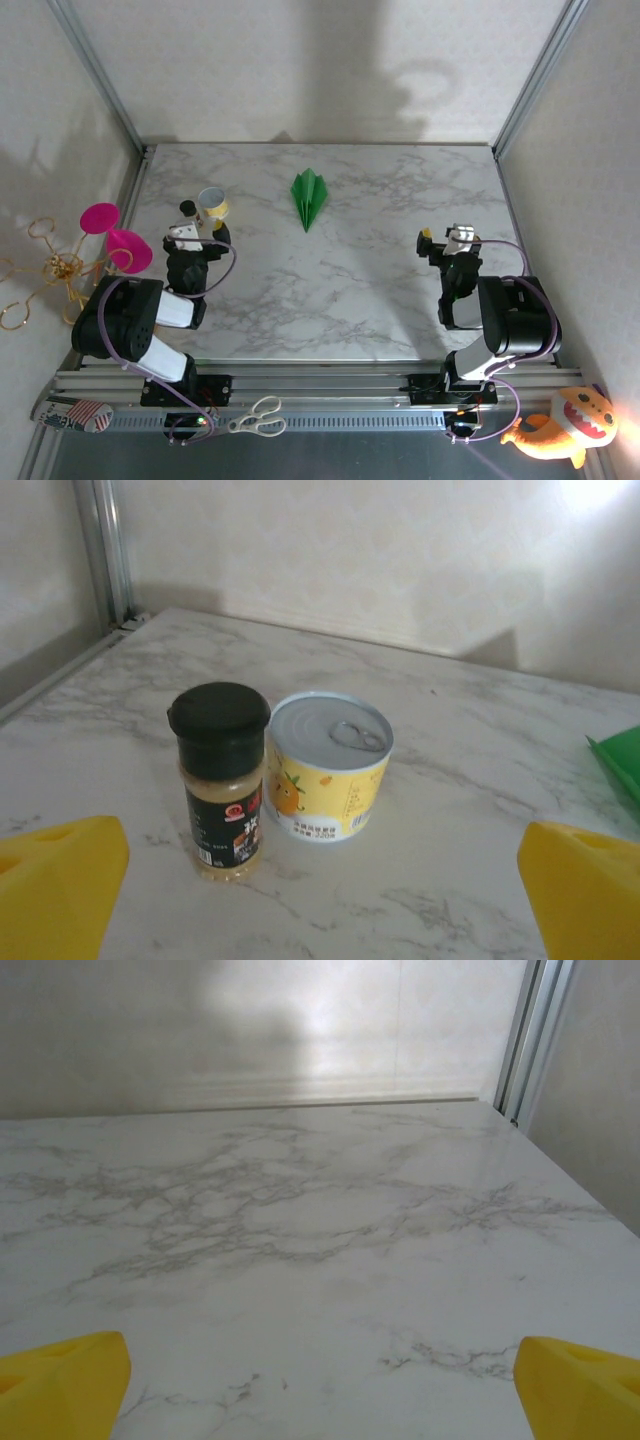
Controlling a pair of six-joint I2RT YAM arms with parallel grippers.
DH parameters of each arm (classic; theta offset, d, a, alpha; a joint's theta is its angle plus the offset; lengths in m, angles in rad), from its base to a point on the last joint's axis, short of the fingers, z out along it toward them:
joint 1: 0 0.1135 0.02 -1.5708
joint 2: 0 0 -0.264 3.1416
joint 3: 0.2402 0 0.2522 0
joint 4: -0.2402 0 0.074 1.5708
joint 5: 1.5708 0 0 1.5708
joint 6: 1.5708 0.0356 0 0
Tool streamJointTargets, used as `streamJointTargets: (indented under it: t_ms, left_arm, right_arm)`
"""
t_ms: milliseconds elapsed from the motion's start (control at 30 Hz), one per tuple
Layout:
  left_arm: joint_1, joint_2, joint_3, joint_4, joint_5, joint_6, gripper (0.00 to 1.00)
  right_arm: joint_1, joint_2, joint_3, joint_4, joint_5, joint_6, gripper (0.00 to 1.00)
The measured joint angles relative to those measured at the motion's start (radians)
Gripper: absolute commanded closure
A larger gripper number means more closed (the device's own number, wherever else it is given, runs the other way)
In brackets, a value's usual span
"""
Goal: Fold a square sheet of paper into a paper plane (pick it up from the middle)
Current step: Reset both arms
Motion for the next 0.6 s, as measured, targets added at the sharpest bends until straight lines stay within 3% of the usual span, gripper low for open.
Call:
streamJointTargets:
  t_ms: [600]
  left_arm:
    - [0.000,0.000,0.000,-0.041,-0.024,-0.003,0.01]
  right_arm:
    - [-0.005,0.000,0.004,-0.001,-0.031,0.011,0.01]
